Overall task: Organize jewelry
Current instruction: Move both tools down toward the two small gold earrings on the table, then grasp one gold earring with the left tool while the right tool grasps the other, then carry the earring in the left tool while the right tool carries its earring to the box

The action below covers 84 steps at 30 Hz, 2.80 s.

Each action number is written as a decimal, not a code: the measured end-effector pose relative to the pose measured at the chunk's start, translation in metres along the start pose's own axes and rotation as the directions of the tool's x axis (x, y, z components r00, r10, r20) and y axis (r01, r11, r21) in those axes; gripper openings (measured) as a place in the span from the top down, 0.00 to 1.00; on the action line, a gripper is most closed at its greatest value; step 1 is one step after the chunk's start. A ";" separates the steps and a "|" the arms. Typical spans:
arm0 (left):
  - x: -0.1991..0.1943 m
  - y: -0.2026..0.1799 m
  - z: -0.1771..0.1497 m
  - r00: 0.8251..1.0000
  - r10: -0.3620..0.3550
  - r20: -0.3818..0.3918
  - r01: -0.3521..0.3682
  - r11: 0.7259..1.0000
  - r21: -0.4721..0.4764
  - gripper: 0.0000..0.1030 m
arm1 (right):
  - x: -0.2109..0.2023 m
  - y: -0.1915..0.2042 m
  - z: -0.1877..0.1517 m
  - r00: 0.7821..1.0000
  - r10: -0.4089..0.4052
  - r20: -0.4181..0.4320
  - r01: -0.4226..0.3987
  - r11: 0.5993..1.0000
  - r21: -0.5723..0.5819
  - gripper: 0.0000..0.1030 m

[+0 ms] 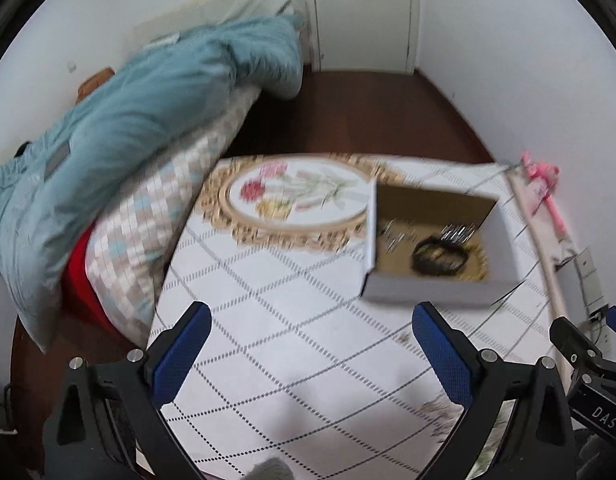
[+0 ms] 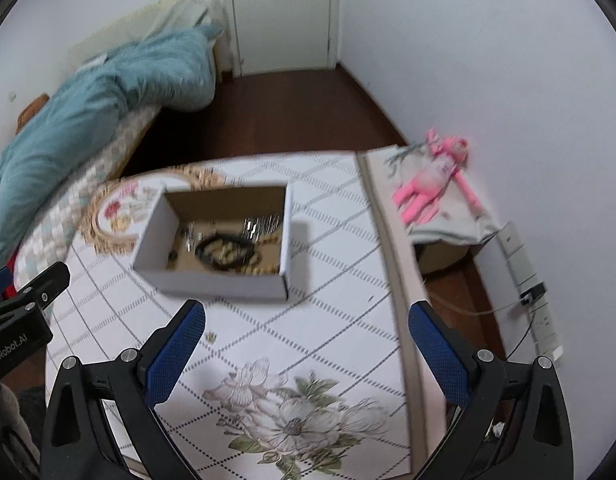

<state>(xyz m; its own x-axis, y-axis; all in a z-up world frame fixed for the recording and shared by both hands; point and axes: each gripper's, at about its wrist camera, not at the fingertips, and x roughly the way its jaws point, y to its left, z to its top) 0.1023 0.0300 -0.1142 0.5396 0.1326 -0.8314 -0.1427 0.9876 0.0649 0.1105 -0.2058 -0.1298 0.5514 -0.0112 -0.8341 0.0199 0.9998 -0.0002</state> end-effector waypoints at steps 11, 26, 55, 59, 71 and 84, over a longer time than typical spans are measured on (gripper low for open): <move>0.074 0.023 -0.036 0.986 0.067 -0.152 -0.068 0.998 0.003 0.00 | 0.093 0.053 -0.036 0.980 0.130 -0.151 -0.141 0.988 -0.064 0.01; 0.103 0.033 -0.051 0.974 0.093 -0.208 -0.091 0.996 0.019 0.00 | 0.125 0.097 -0.051 0.989 0.100 -0.107 -0.117 0.978 -0.170 0.87; 0.101 -0.080 -0.047 0.982 -0.121 -0.143 0.143 0.978 0.155 0.82 | 0.118 -0.029 -0.053 0.990 0.082 -0.114 -0.069 0.991 0.119 0.92; 0.102 -0.082 -0.047 0.982 -0.127 -0.136 0.149 0.975 0.166 0.94 | 0.118 -0.027 -0.053 0.990 0.081 -0.112 -0.068 0.991 0.119 0.92; 0.064 -0.072 -0.031 0.976 -0.198 -0.088 0.208 0.970 0.127 0.94 | 0.089 -0.024 -0.040 0.992 0.115 -0.060 -0.108 0.987 0.119 0.93; 0.039 -0.070 0.061 0.967 -0.253 -0.026 0.254 0.958 0.129 0.94 | 0.056 -0.002 0.056 0.971 0.238 0.007 -0.238 0.970 0.056 0.94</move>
<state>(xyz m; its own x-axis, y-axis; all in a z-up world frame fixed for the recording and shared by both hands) 0.1838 -0.0288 -0.1174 0.5368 -0.1239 -0.8346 0.1077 0.9911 -0.0779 0.1875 -0.2095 -0.1457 0.5460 0.2274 -0.8063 -0.0652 0.9711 0.2297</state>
